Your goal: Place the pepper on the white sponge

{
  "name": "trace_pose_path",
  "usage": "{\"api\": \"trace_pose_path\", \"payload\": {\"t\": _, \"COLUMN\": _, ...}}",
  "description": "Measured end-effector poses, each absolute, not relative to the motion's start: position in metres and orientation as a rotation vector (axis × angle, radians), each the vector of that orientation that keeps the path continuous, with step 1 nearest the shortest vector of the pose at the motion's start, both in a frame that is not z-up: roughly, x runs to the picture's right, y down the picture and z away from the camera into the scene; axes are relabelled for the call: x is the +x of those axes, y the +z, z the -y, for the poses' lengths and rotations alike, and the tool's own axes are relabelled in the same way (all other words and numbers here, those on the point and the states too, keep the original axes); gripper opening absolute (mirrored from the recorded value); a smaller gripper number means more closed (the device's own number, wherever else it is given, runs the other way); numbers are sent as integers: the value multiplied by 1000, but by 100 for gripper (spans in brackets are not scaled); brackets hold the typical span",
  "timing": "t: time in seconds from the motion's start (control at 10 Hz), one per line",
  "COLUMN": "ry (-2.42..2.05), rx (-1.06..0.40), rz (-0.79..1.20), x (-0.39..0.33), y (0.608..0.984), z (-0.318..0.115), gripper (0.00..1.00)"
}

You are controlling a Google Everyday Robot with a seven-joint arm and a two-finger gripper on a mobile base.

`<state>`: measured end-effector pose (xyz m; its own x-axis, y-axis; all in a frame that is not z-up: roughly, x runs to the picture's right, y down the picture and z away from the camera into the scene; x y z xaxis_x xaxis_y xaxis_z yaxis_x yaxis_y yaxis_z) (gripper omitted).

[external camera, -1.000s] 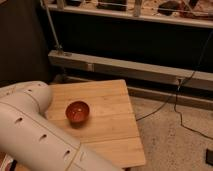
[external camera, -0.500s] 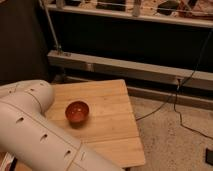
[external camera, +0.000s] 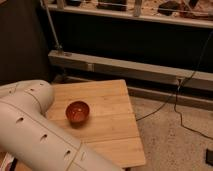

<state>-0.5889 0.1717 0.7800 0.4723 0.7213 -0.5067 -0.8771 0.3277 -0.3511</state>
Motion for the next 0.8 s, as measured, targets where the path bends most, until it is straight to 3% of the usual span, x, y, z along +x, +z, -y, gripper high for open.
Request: {"api": "trace_pose_path", "payload": {"t": 0.8, "ry": 1211, "rx": -607, "rz": -313, "x": -581, "y": 803, "z": -160, "gripper": 65}}
